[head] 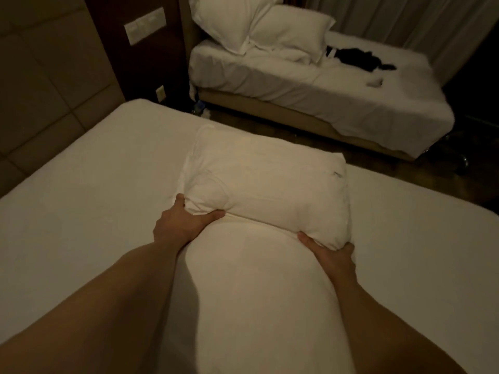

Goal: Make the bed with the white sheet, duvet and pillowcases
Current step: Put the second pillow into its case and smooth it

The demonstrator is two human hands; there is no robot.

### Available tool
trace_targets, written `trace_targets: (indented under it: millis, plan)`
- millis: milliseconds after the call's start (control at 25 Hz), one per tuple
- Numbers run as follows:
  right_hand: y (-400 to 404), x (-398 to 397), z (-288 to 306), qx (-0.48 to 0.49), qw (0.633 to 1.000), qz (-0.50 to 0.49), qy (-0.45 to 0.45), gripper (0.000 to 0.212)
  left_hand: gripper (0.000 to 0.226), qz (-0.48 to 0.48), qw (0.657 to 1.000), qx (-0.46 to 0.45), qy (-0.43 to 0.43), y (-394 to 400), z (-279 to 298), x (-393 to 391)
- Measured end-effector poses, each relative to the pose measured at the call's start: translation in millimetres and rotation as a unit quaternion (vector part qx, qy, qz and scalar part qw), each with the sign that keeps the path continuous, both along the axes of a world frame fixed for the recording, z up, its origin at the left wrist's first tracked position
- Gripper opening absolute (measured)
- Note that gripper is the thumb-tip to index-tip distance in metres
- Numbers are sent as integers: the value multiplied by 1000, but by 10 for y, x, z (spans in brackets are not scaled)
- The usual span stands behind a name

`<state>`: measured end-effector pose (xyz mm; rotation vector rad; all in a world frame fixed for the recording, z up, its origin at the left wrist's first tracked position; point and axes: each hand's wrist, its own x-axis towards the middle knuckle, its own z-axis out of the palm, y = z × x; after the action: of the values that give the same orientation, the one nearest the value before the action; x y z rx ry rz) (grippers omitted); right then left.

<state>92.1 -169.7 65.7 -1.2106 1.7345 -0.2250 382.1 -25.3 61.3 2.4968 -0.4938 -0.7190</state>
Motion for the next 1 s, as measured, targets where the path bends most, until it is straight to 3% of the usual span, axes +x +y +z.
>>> trace_targets:
  millis: [160,360,640,800,920,1000]
  plan:
    - [675,949,192,8,999,-34,-34,172,137,-21,1000,-9,-17,477,313,1077]
    - [1411,2760,240,10,997,-53,-63,170,141,-28,998,-16,-44,1138,506,2935]
    - [1981,5168,38,4,998,-33,-60,161,134,1,998,-8,-58,1809,344,5394]
    - [1980,5876,-205,-10,1000,-6,9,150,139,30,999,9,-27,1967,-164,6074]
    - [1963,6091,-376,1,997,8,72,146,147,28,999,25,27,1998,-448,6236]
    - [1978,6143,-392,-23,994,4,111,142,146,18,999,27,16,1925,-441,6265]
